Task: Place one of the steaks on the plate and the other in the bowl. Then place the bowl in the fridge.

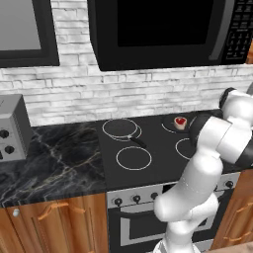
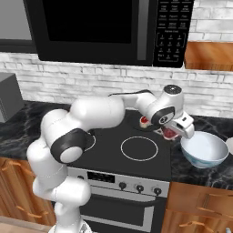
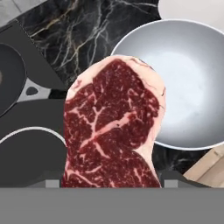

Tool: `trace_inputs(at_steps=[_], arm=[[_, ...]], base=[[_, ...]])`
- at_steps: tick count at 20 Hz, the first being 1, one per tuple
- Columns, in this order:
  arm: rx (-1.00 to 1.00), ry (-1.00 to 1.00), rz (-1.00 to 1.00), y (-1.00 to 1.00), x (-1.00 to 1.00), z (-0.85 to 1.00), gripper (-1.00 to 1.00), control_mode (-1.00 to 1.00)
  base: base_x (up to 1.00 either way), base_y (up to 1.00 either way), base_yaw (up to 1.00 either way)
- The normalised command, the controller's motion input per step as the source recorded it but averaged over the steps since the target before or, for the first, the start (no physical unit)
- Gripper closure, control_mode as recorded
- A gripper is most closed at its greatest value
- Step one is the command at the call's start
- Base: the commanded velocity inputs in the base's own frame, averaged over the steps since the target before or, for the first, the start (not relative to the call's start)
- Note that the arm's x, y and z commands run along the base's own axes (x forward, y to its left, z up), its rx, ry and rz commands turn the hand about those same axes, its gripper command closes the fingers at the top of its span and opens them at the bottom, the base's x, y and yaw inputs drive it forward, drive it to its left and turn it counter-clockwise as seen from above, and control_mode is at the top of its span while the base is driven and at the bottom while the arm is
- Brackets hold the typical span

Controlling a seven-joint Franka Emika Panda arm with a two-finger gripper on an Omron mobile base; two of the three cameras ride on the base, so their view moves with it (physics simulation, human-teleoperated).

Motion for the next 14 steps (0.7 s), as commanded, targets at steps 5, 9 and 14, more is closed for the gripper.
trace_inputs(at_steps=[5, 9, 14], arm=[[0.0, 0.0, 0.0, -0.36, 0.03, -0.01, 1.0, -1.0], [0.0, 0.0, 0.0, -0.34, 0.0, -0.13, 1.0, -1.0], [0.0, 0.0, 0.0, -0.39, 0.01, -0.14, 1.0, -1.0]], base=[[0.0, 0.0, 0.0], [0.0, 0.0, 0.0], [0.0, 0.0, 0.0]])
